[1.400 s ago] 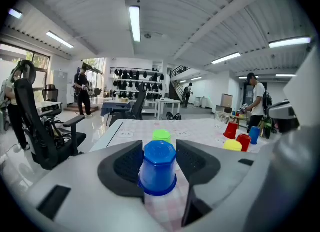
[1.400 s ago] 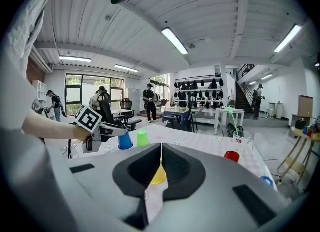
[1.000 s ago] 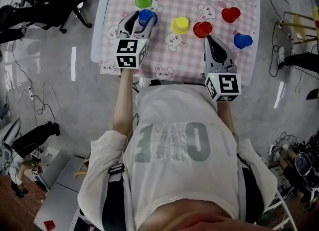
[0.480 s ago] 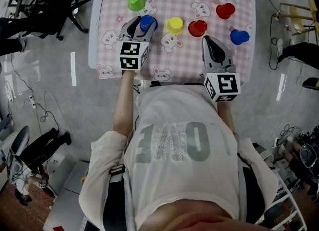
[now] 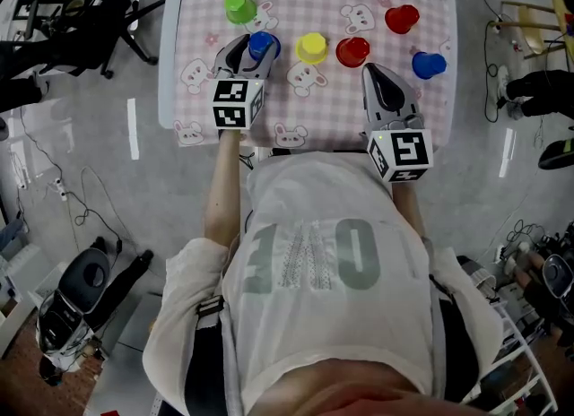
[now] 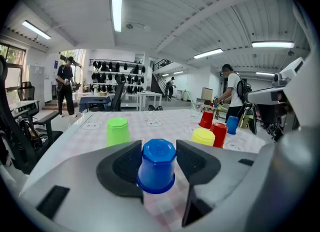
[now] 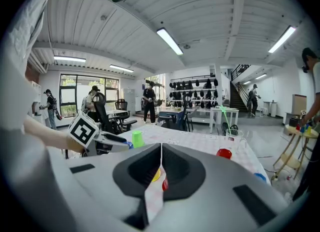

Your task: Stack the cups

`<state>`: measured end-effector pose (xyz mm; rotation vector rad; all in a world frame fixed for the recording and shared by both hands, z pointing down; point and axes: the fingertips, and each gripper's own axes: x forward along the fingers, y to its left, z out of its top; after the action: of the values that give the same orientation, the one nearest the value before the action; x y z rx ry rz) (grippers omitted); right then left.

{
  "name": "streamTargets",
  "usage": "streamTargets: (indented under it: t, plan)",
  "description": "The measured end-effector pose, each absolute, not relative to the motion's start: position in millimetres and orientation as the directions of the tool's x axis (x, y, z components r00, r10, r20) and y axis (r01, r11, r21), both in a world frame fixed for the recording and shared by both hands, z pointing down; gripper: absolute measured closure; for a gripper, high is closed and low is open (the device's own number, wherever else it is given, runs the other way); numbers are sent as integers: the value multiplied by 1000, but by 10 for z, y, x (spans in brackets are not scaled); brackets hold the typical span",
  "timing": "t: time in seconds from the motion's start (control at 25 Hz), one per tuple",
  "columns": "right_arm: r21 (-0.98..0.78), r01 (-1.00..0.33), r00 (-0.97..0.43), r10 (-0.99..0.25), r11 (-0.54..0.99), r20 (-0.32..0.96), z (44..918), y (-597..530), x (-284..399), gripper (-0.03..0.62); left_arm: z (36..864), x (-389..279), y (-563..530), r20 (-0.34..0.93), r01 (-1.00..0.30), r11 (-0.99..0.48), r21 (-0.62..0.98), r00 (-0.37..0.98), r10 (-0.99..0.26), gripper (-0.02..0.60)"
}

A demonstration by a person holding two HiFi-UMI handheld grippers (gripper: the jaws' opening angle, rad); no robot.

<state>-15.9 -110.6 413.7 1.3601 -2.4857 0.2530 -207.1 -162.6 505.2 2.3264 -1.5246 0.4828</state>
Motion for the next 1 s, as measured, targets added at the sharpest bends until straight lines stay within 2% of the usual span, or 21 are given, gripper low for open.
streamTargets:
  t: [0.24,0.44,0.64,1.0]
  plan:
    - [-18,-839,-517,-786,544,339,4143,-1092,-181,565,4796,-2016,-1577,387,-910,-399,107,408,-827,348]
    - [-24,-829,-533,-776,559,336,4137,-1108,-231,565,4293,-2298,-1793,268,-942,-324,91,337,-903,350]
    - [-22,-824,-540,-772,566,336,4141,-1095,-242,565,4369,-2563,-2133,299,-962,-271,35,269,-916,350]
    - [-20,-851,-497,-793,525,353,4162,-1058,-57,565,4867,-2673,-2495,433,-959,-282,9,258,-864,350]
